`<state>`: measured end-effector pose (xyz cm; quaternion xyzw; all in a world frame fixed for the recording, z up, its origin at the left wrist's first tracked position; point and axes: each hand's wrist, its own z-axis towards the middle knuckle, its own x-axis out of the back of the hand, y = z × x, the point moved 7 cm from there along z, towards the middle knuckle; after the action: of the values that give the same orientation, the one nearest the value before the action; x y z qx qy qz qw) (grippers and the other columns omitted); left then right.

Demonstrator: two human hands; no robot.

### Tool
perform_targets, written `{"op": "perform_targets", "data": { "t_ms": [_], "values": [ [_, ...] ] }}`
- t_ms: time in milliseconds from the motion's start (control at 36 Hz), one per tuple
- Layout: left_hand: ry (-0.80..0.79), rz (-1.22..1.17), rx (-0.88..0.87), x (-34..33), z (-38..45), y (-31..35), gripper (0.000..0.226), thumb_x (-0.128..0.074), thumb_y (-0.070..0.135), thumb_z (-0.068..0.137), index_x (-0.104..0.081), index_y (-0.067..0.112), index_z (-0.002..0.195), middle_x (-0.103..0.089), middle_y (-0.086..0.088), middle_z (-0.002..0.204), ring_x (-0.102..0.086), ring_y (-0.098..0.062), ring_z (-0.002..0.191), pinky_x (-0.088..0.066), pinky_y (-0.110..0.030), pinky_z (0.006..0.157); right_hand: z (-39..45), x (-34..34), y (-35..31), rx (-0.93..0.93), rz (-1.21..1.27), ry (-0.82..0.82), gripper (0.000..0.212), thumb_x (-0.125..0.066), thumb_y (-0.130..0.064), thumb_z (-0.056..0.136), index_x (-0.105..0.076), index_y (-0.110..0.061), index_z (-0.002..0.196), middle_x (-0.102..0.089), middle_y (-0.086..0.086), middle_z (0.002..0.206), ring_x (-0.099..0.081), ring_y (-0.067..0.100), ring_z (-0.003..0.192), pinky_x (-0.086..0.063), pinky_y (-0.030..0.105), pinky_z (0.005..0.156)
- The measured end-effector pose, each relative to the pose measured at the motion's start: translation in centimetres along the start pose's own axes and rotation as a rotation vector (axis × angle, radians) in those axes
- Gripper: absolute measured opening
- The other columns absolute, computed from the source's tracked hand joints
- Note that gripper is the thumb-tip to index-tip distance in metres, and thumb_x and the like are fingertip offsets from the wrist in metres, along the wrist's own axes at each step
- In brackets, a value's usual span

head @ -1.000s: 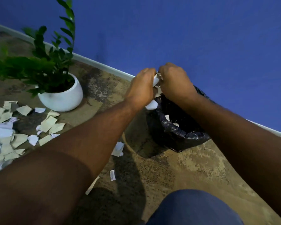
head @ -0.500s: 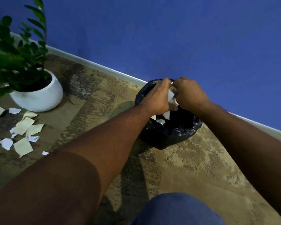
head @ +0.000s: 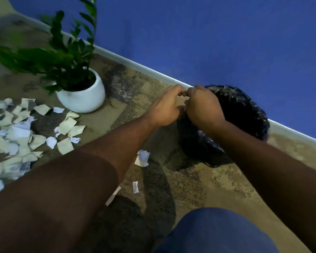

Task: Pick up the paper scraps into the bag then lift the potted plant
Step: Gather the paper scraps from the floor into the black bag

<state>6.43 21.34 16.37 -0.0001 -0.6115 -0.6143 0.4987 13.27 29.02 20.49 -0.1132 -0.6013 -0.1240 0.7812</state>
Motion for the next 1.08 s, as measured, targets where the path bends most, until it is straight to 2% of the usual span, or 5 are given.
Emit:
{"op": "perform_targets", "data": {
  "t_ms": [222, 333, 611, 861, 1084],
  "values": [
    [-0.055, 0.100, 0.128, 3.7, -6.9, -8.7, 0.033, -0.068, 0.013, 0.086, -0.058, 0.023, 0.116, -0.057, 0.006, 0.112, -0.056, -0.012, 0.107, -0.036, -0.014, 0.081, -0.9, -7.5, -9.1, 0.157, 0.072, -0.159, 0.032, -0.070, -0.012, 0.083, -0.063, -0.013, 0.115, -0.059, 0.009, 0.110, -0.061, 0.023, 0.091, -0.048, 0.030, 0.072],
    [-0.173, 0.265, 0.192, 3.6, -10.8, -13.1, 0.040, -0.061, 0.016, 0.090, -0.057, 0.016, 0.130, -0.058, -0.006, 0.131, -0.053, -0.021, 0.121, -0.040, -0.026, 0.100, -2.3, -13.2, -11.7, 0.215, 0.113, -0.406, 0.036, -0.063, -0.011, 0.090, -0.059, -0.015, 0.126, -0.059, 0.008, 0.121, -0.062, 0.022, 0.101, -0.052, 0.030, 0.080],
    [-0.474, 0.375, 0.304, -0.6, -18.3, -19.3, 0.039, -0.065, 0.016, 0.085, -0.061, 0.021, 0.123, -0.058, -0.003, 0.126, -0.056, -0.024, 0.115, -0.048, -0.037, 0.097, -8.4, -23.4, -13.6, 0.384, 0.081, -0.827, 0.085, -0.069, -0.017, 0.086, -0.020, -0.024, 0.155, -0.023, 0.014, 0.159, -0.026, 0.038, 0.143, -0.035, 0.047, 0.113],
    [-0.578, 0.618, 0.188, -3.0, -20.1, -21.0, 0.037, -0.044, 0.009, 0.095, -0.051, 0.016, 0.131, -0.040, -0.013, 0.143, -0.038, -0.032, 0.133, -0.039, -0.042, 0.108, -10.7, -26.1, -13.6, 0.433, 0.009, -0.845, 0.082, -0.056, -0.012, 0.092, -0.008, -0.030, 0.156, 0.000, 0.002, 0.165, -0.004, 0.035, 0.150, -0.039, 0.057, 0.108],
    [-0.552, 0.595, 0.215, -3.1, -19.8, -21.3, 0.033, -0.046, 0.001, 0.093, -0.055, 0.013, 0.122, -0.042, -0.013, 0.141, -0.041, -0.031, 0.130, -0.043, -0.041, 0.102, -11.8, -25.6, -12.3, 0.418, 0.093, -0.676, 0.067, -0.061, -0.027, 0.092, -0.031, -0.023, 0.152, -0.028, 0.005, 0.156, -0.030, 0.028, 0.138, -0.035, 0.038, 0.111]
  ]
}}
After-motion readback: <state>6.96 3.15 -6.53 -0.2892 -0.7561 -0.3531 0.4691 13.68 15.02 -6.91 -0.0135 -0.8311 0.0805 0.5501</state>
